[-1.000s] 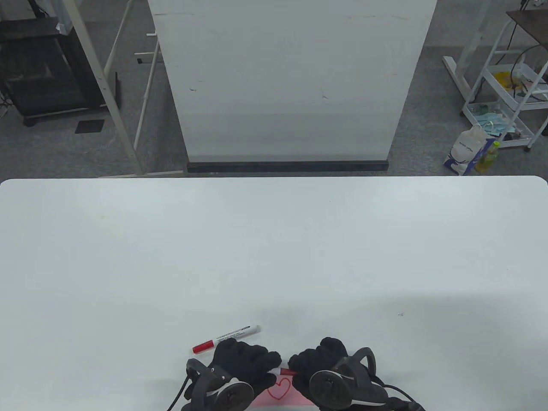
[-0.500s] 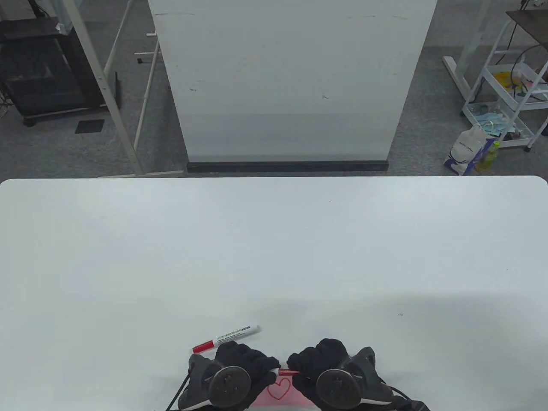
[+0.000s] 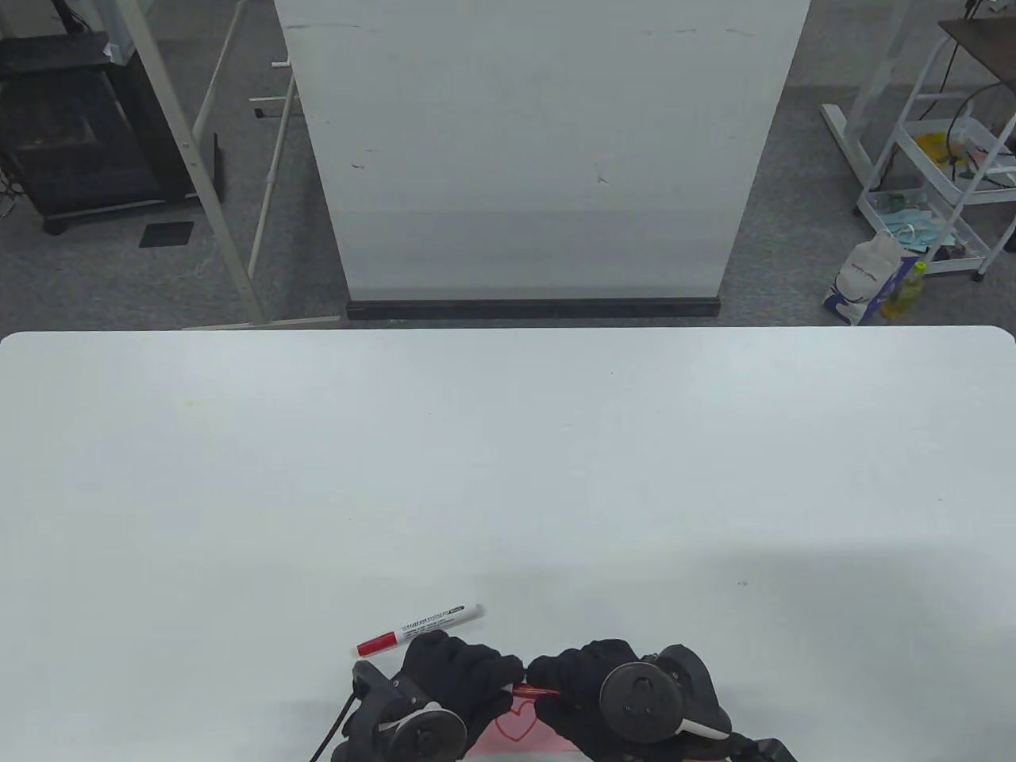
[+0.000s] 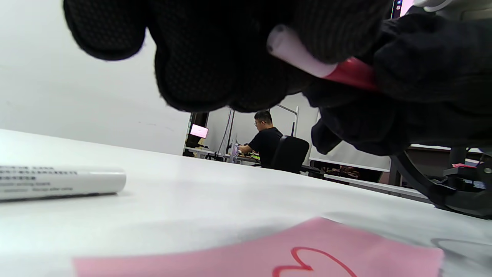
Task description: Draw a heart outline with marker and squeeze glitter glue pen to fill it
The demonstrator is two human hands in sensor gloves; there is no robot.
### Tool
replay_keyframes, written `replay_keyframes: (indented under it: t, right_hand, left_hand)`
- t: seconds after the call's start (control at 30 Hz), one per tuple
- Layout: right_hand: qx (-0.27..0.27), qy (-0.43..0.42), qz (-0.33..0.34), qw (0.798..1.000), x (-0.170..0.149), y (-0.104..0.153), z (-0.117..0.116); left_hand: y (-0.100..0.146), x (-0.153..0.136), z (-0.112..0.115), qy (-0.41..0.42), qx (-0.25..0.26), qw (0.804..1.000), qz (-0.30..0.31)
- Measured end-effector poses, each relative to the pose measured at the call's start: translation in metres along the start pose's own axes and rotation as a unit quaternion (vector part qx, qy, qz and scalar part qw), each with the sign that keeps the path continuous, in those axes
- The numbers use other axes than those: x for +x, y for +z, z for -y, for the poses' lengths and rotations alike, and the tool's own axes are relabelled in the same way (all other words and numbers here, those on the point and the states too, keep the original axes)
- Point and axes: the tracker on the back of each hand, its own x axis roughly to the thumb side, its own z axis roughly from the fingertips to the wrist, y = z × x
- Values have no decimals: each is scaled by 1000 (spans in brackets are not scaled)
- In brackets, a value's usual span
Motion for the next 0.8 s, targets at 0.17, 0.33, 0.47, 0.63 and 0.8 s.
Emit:
replay_keyframes:
  t: [0.17, 0.33, 0.47, 0.63, 0.8]
  right_hand:
    - [-11, -4, -3, 1000, 0, 1, 3]
    - [-15, -25, -2, 1000, 0, 2, 4]
    - [-27, -41, -3, 999, -2, 3, 5]
    - [-30, -40, -7, 999, -3, 3, 6]
    - [-33, -53, -10, 998, -5, 3, 8]
  left_hand:
    - [-1, 0, -2, 1, 12, 1000, -2]
    - [0, 4, -7, -13, 36, 999, 2]
    - [0, 7, -7, -4, 28, 1000, 9]
    - [0, 6, -3, 10, 5, 1000, 10]
    - [0, 3, -6, 17, 27, 999, 1]
